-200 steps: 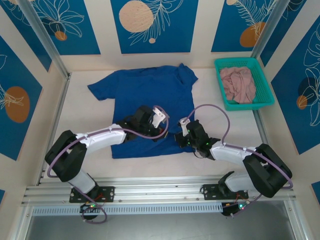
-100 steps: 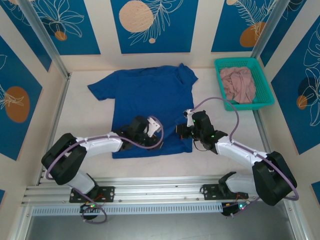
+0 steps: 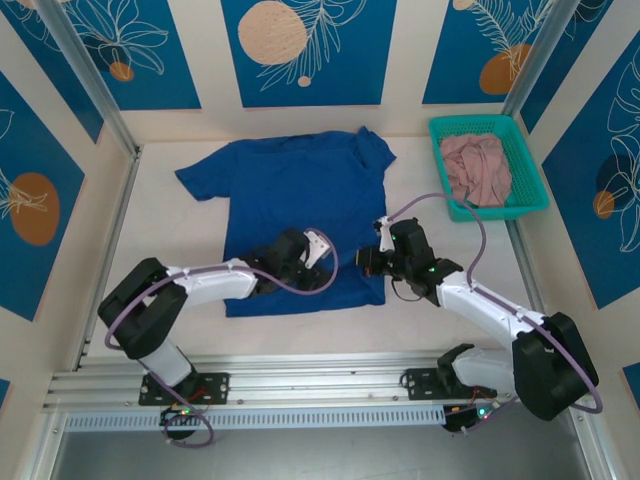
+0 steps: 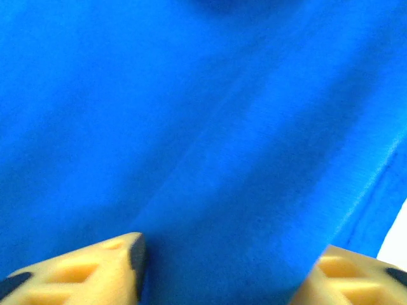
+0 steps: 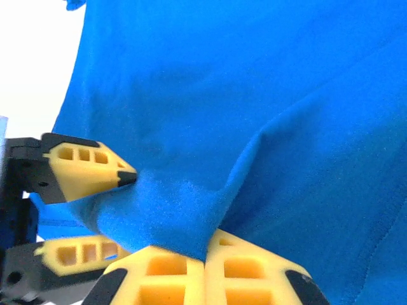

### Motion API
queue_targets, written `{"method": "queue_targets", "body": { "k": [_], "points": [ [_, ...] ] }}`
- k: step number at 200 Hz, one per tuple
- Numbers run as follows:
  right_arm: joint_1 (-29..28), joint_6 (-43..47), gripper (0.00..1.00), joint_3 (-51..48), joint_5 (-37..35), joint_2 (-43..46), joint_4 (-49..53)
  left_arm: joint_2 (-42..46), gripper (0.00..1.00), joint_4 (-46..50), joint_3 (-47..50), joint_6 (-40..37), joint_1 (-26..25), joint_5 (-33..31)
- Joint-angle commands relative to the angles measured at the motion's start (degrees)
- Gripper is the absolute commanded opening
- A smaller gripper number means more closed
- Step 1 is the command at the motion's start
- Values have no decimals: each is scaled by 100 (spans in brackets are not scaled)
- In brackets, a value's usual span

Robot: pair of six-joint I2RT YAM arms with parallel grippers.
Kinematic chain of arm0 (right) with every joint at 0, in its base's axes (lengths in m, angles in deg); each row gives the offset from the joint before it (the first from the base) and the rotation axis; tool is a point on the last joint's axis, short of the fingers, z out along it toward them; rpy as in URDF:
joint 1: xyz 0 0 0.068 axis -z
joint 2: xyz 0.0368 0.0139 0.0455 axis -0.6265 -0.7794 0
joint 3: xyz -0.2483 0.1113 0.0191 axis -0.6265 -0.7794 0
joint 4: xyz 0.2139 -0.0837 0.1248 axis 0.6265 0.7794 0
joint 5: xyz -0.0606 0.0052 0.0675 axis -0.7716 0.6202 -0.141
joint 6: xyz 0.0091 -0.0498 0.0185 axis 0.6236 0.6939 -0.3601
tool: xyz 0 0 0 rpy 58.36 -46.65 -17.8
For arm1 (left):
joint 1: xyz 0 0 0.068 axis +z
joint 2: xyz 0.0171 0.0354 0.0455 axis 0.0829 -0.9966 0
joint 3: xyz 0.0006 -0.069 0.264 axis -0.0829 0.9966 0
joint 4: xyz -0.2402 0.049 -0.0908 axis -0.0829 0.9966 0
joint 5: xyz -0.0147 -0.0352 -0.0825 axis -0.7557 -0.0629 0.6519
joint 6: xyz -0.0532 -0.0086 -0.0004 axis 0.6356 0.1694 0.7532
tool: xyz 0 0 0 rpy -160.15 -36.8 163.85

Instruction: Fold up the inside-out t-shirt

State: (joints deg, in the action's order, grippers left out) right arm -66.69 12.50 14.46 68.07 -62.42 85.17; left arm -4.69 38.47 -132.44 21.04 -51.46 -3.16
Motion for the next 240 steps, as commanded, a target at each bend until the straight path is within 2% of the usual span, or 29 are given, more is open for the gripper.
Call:
{"method": "queue_targets", "body": {
  "k": [1, 12, 21, 25, 34, 46, 55, 63, 71, 81, 110, 126, 162, 215, 240],
  "points": [
    [104, -6, 0, 109, 71, 228, 214, -160, 38, 181, -251, -197, -15, -154],
    [127, 51, 0, 123, -129, 271, 362, -104, 12, 236, -303, -104, -12, -70],
    [114, 29, 0, 232, -702, 285, 768, 29, 3, 404, -394, 51, 0, 29],
    [99, -67, 7, 311, -1150, 291, 1065, 96, 1, 534, -469, 148, 11, 111],
    [41, -149, 34, 446, -2057, 326, 1595, 225, 0, 922, -702, 407, 59, 339],
    [-251, 380, 66, 306, -2638, 558, 1589, 365, 0, 1484, -1024, 769, 112, 514],
    [-609, 983, 78, 2, -2442, 836, 1124, 455, 0, 1853, -1206, 956, 162, 593],
    [-927, 1395, 80, -329, -1936, 1050, 563, 519, 0, 2104, -1349, 1061, 221, 673],
    [-1205, 1649, 79, -644, -1388, 1166, -11, 566, 0, 2276, -1468, 1121, 293, 786],
    [-1534, 1738, 77, -909, -1122, 1110, -577, 619, 0, 2476, -1603, 1140, 373, 914],
    [-2464, 2072, 63, -887, -1510, 241, -1477, 752, 0, 2969, -1982, 951, 521, 897],
    [-2736, 2288, 55, -709, -1679, -455, -1894, 805, 0, 3144, -2146, 816, 548, 953],
    [-2795, 2478, 27, -538, -2179, -1709, -3227, 867, 0, 3369, -2273, 649, 643, 1018],
    [-2732, 2782, 14, -366, -2772, -3029, -4519, 926, 0, 3584, -2494, 627, 848, 1313],
    [-2713, 2778, 12, -154, -3011, -3462, -4772, 947, 0, 3633, -2603, 665, 873, 1469]
  ]
}}
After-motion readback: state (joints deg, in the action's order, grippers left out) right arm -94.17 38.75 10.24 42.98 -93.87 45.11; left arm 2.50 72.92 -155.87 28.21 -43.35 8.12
